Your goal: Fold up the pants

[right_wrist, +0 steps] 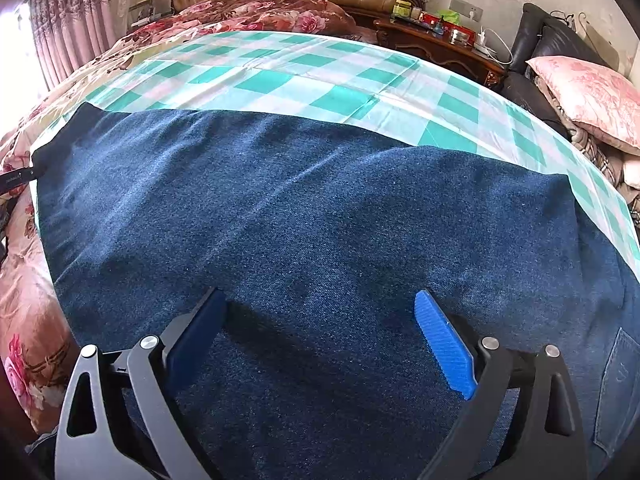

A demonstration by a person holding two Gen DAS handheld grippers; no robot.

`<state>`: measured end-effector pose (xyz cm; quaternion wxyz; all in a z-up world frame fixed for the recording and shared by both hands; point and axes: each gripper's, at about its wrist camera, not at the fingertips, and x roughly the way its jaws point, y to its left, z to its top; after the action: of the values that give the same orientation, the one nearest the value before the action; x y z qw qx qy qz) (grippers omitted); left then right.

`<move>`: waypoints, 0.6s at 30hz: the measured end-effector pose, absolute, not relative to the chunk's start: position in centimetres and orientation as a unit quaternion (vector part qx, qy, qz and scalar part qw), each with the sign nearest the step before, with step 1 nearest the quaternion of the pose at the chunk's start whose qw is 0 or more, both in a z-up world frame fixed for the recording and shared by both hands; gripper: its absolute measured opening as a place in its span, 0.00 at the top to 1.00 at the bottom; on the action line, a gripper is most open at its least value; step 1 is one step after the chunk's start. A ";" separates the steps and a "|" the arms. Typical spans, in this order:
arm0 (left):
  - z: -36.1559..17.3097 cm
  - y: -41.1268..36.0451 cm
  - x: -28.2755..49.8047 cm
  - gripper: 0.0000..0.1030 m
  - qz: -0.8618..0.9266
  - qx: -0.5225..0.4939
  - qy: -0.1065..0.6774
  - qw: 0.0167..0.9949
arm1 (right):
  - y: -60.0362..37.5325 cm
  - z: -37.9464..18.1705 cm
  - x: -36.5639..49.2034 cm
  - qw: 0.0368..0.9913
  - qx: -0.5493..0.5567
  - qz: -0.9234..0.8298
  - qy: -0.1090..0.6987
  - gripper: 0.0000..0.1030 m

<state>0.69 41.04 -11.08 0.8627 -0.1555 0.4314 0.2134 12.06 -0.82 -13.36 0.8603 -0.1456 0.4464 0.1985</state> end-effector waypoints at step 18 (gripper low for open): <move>3.2 17.3 2.9 0.84 0.182 0.200 0.319 0.908 | -12.2 -9.1 14.1 0.874 0.019 0.141 0.464 0.11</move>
<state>2.85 17.32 3.16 0.9081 0.2001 0.3194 0.1824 14.08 -12.19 -9.09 0.8743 0.0187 0.4642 0.1407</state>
